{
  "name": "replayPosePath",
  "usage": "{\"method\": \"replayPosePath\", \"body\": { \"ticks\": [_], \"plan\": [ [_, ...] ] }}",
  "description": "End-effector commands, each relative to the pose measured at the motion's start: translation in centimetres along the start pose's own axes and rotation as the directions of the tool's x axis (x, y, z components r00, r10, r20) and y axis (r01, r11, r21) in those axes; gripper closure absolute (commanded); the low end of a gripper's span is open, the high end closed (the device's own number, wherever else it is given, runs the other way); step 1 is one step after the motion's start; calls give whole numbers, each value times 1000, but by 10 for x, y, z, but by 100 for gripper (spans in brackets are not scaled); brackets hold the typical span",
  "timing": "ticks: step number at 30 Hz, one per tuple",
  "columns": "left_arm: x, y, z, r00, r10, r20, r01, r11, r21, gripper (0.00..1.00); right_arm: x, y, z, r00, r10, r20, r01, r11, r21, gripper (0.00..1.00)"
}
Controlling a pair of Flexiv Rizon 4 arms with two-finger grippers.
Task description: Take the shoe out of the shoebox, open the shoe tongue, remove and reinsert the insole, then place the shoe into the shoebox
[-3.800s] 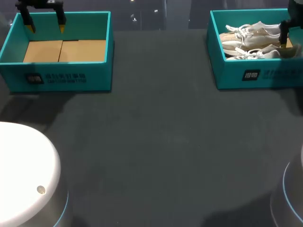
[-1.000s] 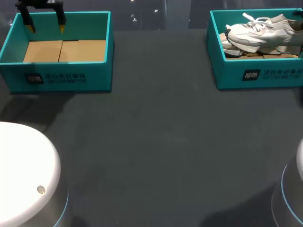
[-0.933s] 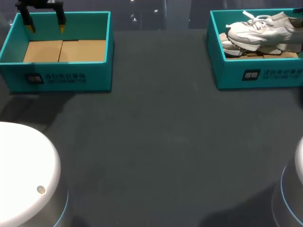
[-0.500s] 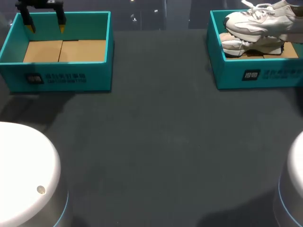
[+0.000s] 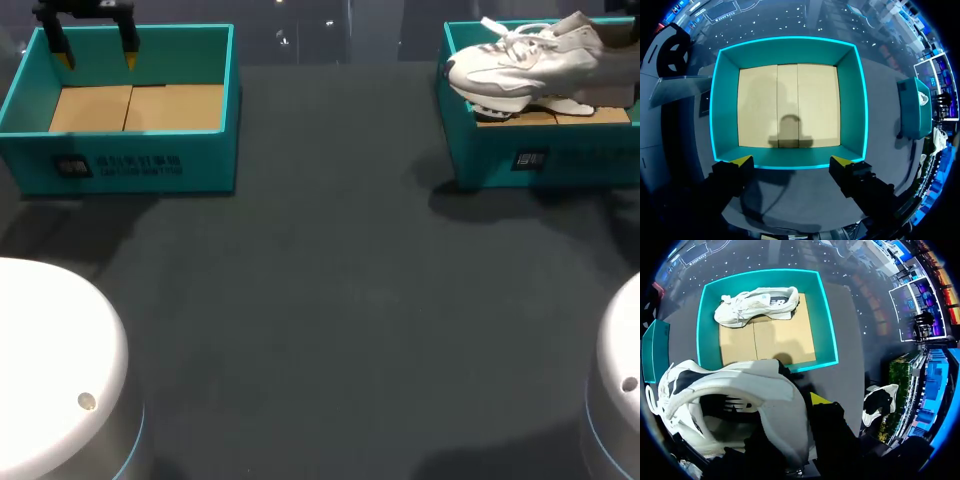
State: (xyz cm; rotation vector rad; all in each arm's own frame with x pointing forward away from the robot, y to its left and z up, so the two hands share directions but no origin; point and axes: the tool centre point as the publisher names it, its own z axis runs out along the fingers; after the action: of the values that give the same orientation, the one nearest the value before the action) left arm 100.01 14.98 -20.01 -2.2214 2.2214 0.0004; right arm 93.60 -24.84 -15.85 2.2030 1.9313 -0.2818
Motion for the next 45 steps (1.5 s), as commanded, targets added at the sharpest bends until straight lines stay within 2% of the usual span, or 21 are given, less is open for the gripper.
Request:
{"method": "replayPosePath", "body": {
  "ticks": [1, 9, 25, 34, 40, 45],
  "plan": [
    [0, 0, 0, 1000, 0, 0, 0, 1000, 0, 0, 15, -41, -3, 1000, 3, 15, -2, 996, -91, 100],
    [0, 0, 0, 1000, 0, 0, 0, 1000, 0, 0, 43, -77, -6, 1000, -3, 30, 7, 994, -108, 100],
    [0, 0, 0, 1000, 0, 0, 0, 1000, 0, 0, 119, -146, -4, 999, 34, 40, -30, 993, -112, 100],
    [0, 0, 0, 1000, 0, 0, 0, 1000, 0, 0, 145, -165, 1, 998, 55, 42, -50, 993, -103, 100],
    [0, 0, 0, 1000, 0, 0, 0, 1000, 0, 0, 163, -179, 8, 999, 35, -3, -35, 994, -104, 100],
    [0, 0, 0, 1000, 0, 0, 0, 1000, 0, 0, 163, -179, 8, 999, 35, -3, -35, 994, -104, 100]
  ]
}}
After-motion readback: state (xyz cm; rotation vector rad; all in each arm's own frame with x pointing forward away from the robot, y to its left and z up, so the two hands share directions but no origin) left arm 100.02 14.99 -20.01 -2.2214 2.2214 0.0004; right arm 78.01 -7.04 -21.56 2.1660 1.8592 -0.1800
